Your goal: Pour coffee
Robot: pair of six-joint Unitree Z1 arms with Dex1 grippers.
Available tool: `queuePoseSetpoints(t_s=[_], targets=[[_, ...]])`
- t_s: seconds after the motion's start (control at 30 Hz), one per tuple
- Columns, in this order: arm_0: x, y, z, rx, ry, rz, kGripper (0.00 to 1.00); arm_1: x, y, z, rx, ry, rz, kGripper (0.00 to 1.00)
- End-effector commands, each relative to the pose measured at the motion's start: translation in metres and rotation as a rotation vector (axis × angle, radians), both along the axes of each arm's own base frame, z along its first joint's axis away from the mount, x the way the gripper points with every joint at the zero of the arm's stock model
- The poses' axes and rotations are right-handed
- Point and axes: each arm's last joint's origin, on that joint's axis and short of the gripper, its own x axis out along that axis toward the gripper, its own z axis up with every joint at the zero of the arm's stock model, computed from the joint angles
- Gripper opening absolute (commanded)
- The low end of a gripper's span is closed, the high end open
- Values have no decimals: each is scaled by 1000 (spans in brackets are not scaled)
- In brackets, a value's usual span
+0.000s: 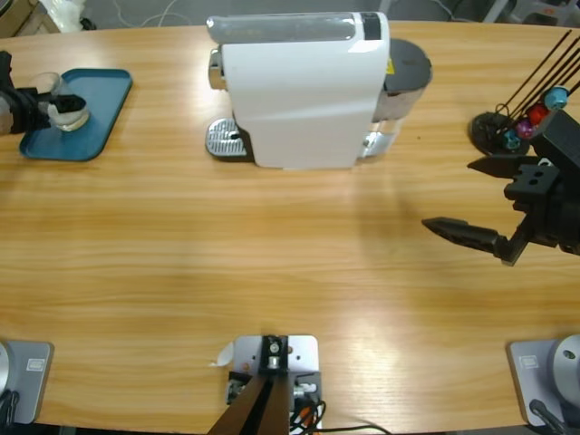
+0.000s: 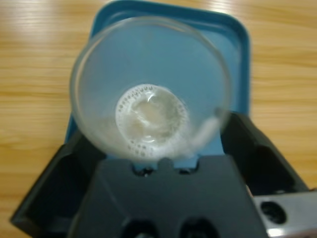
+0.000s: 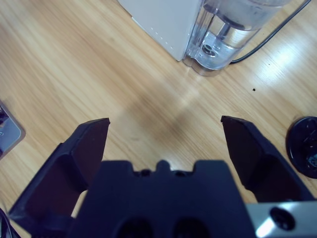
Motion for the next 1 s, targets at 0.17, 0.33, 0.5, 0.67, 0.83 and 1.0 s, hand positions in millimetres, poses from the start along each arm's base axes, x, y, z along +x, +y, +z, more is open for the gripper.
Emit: queuePoseSetpoints(t_s=[0.17,0.33,0.5,0.67,0.83,1.0], targets=[[-109,-24,130,29,-157,-141,996,-4,-3,0,-14,-16,9,1000],[-136,-81,140,22,-29,-497,994,-4,-3,0,-13,-15,14,1000],[-155,-125,113,54,117,-767,982,-2,-1,-3,-29,-4,12,1000],[-151,-134,95,92,194,-796,977,-2,-1,-3,-32,-3,11,1000],[-149,-138,90,88,213,-836,977,-2,-1,-3,-35,-5,8,1000],[-144,-146,85,70,241,-881,977,-2,-1,-3,-37,-5,7,1000]])
